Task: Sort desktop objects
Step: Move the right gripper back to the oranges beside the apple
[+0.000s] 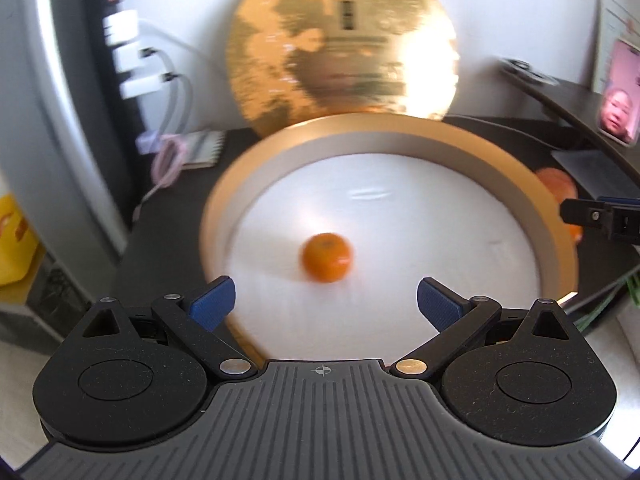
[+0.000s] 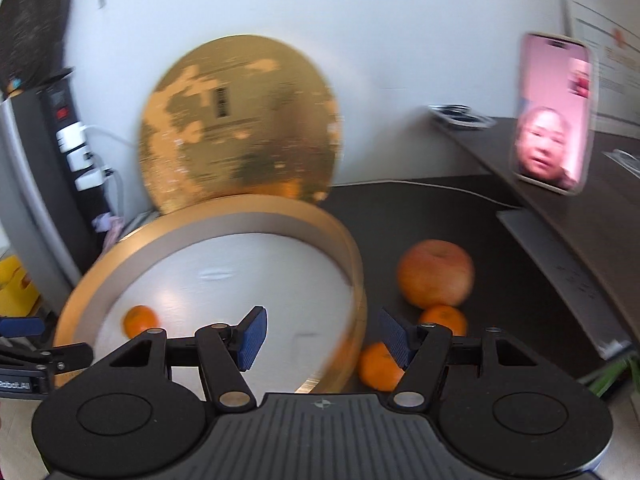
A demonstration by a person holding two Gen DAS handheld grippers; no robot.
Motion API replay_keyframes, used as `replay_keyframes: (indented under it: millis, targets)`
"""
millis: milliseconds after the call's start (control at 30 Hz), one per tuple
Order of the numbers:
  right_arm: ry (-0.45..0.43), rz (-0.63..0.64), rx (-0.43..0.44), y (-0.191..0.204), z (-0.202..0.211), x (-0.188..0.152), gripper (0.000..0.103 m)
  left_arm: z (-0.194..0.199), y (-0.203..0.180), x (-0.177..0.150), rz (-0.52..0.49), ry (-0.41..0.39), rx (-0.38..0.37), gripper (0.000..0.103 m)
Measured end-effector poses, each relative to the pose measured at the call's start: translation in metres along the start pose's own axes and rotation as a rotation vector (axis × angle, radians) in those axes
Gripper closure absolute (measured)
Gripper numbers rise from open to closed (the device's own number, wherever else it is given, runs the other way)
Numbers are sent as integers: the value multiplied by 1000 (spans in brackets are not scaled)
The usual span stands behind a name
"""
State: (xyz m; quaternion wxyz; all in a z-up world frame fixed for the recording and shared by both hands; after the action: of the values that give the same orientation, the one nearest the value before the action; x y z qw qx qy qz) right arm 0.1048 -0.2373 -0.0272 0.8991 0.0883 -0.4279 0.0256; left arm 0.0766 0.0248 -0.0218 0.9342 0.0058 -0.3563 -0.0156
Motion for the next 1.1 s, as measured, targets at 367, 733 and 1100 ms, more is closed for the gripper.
replay_keyframes:
  millis: [367, 733, 1100]
  targets:
    - [91, -60, 12, -49, -28, -34, 49, -14, -43, 3, -54, 42, -21, 3]
    - [169, -62, 72, -50, -72, -44, 55, -30, -52, 4, -57, 91, -31, 3]
    - [195, -28, 85, -43, -87, -40, 55, -38, -54, 7, -61, 102, -31, 3]
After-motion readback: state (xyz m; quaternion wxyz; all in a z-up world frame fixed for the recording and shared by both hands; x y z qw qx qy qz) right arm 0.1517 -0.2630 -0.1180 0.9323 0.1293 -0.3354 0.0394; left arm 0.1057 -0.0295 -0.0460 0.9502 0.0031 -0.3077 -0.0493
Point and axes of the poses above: each gripper's, at about its wrist camera, not at the fingertips, and z roughly against the way its jaws point, y to its left, x to its top, the point moved 4 cm from there along -z, roughly the way its jaws point, and after that the axes turned 4 degrees about y, right-handed, at the moved point
